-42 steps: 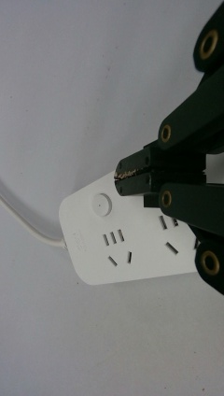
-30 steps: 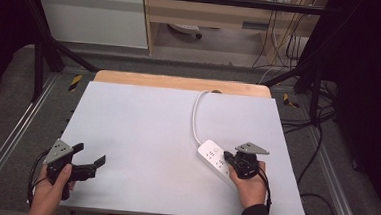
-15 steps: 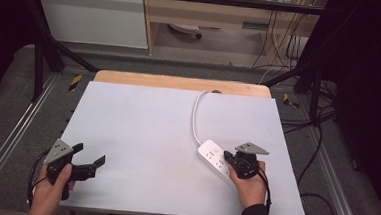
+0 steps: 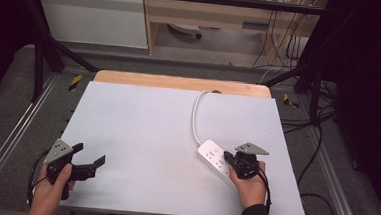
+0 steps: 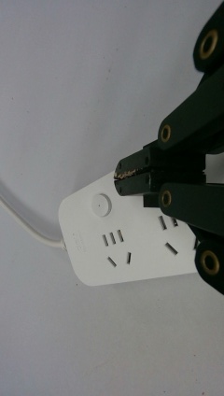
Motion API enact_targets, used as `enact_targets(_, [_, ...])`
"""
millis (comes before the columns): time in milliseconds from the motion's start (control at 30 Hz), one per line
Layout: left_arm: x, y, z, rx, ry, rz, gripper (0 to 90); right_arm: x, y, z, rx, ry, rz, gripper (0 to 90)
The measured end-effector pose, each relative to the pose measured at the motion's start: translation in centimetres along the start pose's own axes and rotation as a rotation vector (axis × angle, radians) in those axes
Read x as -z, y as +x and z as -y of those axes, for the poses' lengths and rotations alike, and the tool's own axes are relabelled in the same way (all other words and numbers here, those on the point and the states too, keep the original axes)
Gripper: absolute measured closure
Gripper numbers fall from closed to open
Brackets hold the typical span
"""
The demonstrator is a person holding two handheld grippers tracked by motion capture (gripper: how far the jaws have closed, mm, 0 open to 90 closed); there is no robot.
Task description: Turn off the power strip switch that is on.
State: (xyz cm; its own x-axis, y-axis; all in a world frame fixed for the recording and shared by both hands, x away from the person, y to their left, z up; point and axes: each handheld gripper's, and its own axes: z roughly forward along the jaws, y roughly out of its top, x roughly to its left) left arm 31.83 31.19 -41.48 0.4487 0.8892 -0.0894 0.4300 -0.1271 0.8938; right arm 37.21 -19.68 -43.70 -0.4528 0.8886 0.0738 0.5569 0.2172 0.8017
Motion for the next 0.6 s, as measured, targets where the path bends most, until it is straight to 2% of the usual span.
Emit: enact_targets(600, [-0.01, 0.02, 0.01, 0.002, 0.000, -0.002, 5.6, -0.01, 0.05, -0.02, 0.009, 0.003, 0.005, 90.0])
